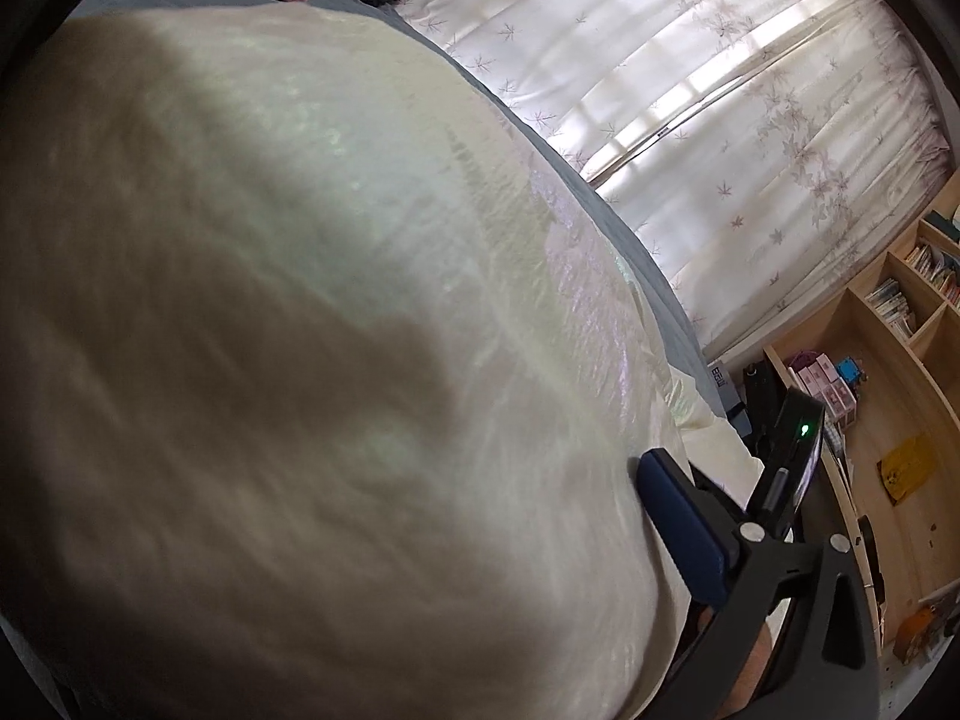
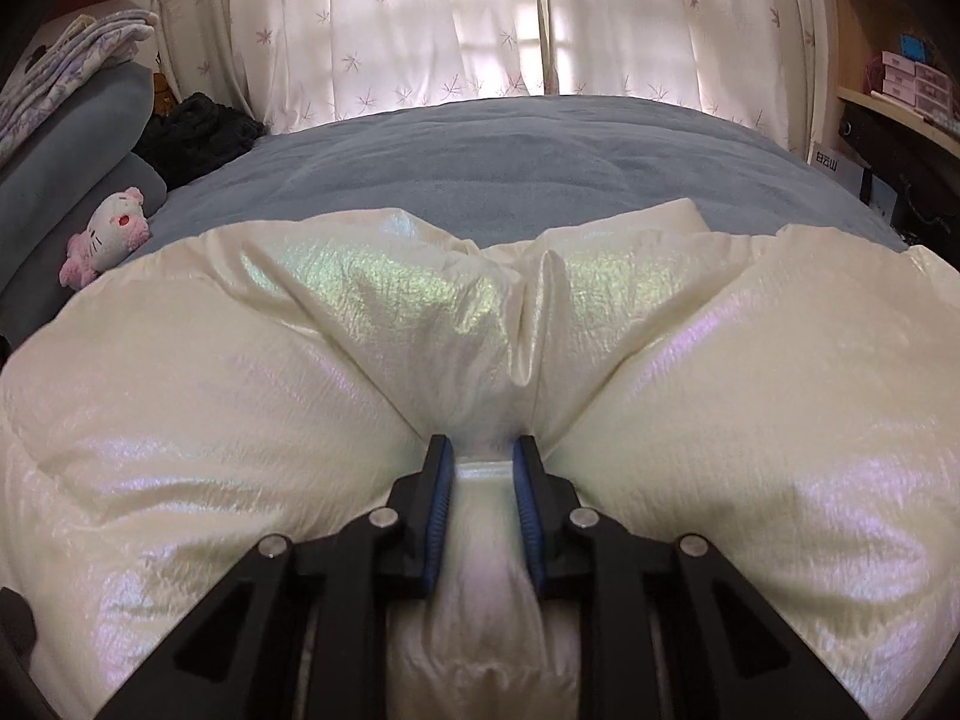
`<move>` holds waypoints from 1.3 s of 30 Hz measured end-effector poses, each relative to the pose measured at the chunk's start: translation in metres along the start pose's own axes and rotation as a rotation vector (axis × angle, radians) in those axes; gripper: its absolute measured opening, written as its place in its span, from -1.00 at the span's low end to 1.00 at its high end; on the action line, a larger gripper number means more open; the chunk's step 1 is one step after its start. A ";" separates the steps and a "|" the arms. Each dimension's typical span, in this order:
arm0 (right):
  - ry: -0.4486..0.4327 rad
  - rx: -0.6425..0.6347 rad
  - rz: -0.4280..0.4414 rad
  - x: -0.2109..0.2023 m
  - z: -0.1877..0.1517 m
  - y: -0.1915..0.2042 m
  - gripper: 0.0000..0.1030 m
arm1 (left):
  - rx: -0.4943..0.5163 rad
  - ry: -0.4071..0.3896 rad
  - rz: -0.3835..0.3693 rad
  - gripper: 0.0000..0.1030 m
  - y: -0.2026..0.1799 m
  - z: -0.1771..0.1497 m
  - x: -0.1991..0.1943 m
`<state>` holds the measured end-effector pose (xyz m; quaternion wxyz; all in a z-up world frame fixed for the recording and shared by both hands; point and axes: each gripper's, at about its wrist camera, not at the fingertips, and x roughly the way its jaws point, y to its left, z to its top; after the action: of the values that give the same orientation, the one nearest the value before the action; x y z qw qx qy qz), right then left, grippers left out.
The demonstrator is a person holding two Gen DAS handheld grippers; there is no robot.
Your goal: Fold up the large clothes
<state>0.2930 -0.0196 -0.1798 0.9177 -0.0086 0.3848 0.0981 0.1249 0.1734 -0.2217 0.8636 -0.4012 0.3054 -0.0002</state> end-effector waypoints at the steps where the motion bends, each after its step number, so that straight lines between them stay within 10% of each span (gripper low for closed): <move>1: 0.000 0.001 0.001 0.003 0.004 -0.002 -0.60 | -0.005 -0.003 0.002 0.98 0.001 0.002 0.001; 7: 0.010 0.033 0.037 0.008 0.008 -0.010 -0.59 | -0.011 -0.049 0.006 0.79 0.002 0.010 -0.004; 11: 0.010 0.053 0.057 0.010 0.009 -0.015 -0.59 | 0.090 -0.099 0.019 -0.11 -0.020 0.013 -0.013; 14: 0.011 0.061 0.069 0.011 0.009 -0.020 -0.59 | 0.300 -0.190 0.066 -0.39 -0.072 0.002 -0.033; 23: 0.033 0.127 0.171 0.009 0.012 -0.042 -0.60 | 0.876 -0.292 0.150 -0.48 -0.191 -0.065 -0.043; 30: 0.232 0.019 0.275 -0.006 0.048 -0.052 -0.60 | 0.892 -0.312 0.215 -0.48 -0.194 -0.064 -0.052; 39: 0.272 0.006 0.414 -0.039 0.034 -0.085 -0.60 | 0.872 -0.289 0.213 -0.48 -0.209 -0.079 -0.055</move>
<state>0.3061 -0.1071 -0.1332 0.8179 0.0601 0.4986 0.2807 0.0897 -0.0093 -0.0865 0.9804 0.0365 0.1929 0.0160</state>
